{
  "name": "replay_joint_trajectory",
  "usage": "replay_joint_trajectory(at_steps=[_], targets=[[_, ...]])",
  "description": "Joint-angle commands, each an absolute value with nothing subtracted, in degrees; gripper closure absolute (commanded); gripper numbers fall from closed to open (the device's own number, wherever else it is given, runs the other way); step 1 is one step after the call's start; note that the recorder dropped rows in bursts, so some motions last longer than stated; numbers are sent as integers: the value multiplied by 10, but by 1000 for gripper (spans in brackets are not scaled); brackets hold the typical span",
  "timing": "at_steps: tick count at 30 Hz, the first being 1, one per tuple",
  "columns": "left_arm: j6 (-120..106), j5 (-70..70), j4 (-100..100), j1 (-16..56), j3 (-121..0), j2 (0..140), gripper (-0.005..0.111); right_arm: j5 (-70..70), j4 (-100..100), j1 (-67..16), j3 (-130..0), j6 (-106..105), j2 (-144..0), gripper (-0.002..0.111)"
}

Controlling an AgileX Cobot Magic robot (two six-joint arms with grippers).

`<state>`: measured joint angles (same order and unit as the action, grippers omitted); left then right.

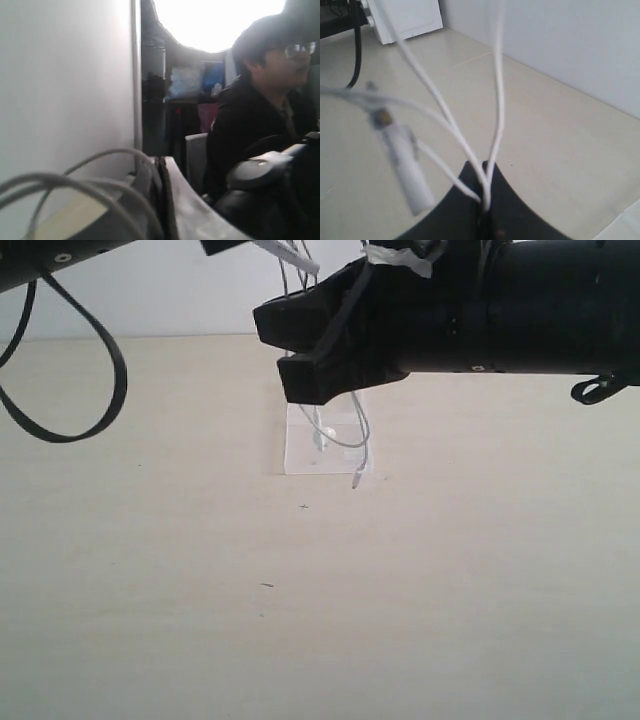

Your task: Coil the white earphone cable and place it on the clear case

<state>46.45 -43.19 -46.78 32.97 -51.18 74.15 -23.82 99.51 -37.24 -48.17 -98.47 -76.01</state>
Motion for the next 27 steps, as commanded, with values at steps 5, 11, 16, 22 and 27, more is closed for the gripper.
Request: replay_joint_trajectory(at_steps=[5,11,16,22,27], targets=[[446,-330,-448,317,-514,731,107,-208,901,-373,-484,-867,-744,108],[469,-321,-445,277,-514,727,107,-211,835,-373,-484,-794,-738,108],[476,-277,-445,262,-514,727,107,-214,808,-373,-484,-769,-729,108],[489,-241,-471,262,-514,727,107,-227,728,-373,-484,-694,-711,108],[556,-241,-531,262,-514,727,107,-232,636,-373,-484,-604,-697,108]])
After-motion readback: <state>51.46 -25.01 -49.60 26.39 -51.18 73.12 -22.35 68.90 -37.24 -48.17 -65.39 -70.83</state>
